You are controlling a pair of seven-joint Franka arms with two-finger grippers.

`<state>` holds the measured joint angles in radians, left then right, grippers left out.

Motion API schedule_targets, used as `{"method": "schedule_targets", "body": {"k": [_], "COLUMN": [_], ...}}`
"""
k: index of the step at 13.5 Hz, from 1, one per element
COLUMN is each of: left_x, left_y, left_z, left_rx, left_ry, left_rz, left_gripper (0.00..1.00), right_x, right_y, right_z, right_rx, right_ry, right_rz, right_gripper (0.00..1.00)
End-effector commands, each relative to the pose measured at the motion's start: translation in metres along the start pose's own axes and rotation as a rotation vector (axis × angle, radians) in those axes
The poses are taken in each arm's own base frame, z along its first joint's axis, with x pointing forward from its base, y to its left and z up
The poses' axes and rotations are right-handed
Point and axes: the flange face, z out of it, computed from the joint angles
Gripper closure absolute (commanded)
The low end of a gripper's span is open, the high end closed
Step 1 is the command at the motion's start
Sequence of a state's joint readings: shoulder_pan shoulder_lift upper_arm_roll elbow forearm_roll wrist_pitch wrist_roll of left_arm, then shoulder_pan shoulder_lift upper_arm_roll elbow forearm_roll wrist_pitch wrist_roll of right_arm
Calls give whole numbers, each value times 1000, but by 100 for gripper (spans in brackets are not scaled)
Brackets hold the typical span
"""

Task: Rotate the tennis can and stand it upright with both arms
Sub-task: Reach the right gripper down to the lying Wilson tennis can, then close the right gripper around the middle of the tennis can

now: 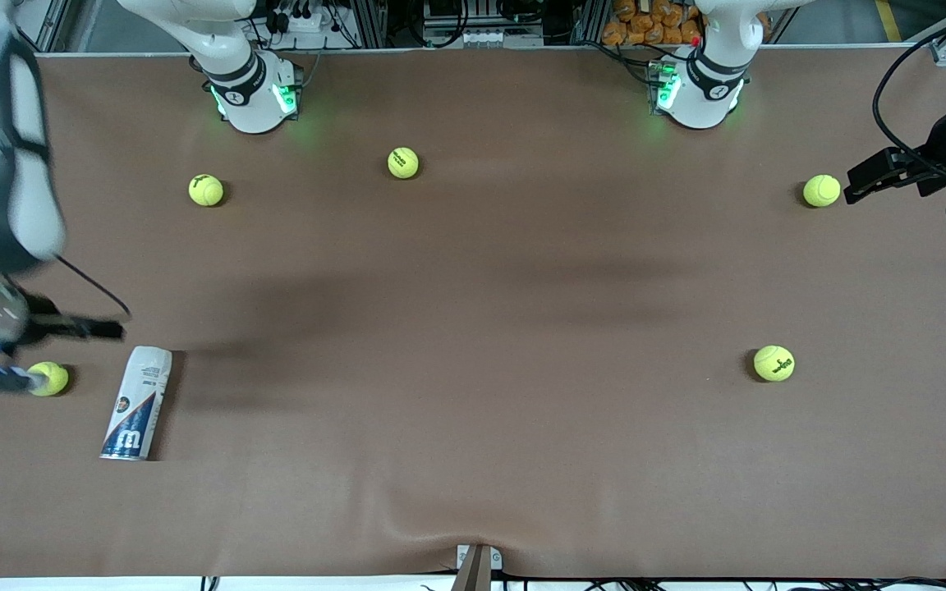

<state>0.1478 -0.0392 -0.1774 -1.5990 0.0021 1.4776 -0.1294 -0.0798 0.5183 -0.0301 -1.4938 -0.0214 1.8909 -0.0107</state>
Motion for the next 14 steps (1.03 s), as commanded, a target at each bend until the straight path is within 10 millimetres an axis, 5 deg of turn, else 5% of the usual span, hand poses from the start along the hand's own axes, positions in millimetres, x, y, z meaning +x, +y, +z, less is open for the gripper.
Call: {"method": "schedule_targets", "body": {"k": [1,3,8,14], "left_x": [6,7,7,7], "left_y": [-2,0,2,4], "left_z": [-2,-2,-2,-2], "left_rx": [-2,-4,-4,-4], "left_ry": [18,25,27,28], "left_rz": [18,22,26,31], "left_gripper": [0,0,0,0], "right_x": [30,38,46,48], "right_y": [20,44,47,45], "right_z": [63,101,156,166], "right_rx": [4,10,15,15], "right_ry": [24,45,55,60], "right_rz": [-62,-102,-116,-122], "right_gripper": [0,0,0,0]}}
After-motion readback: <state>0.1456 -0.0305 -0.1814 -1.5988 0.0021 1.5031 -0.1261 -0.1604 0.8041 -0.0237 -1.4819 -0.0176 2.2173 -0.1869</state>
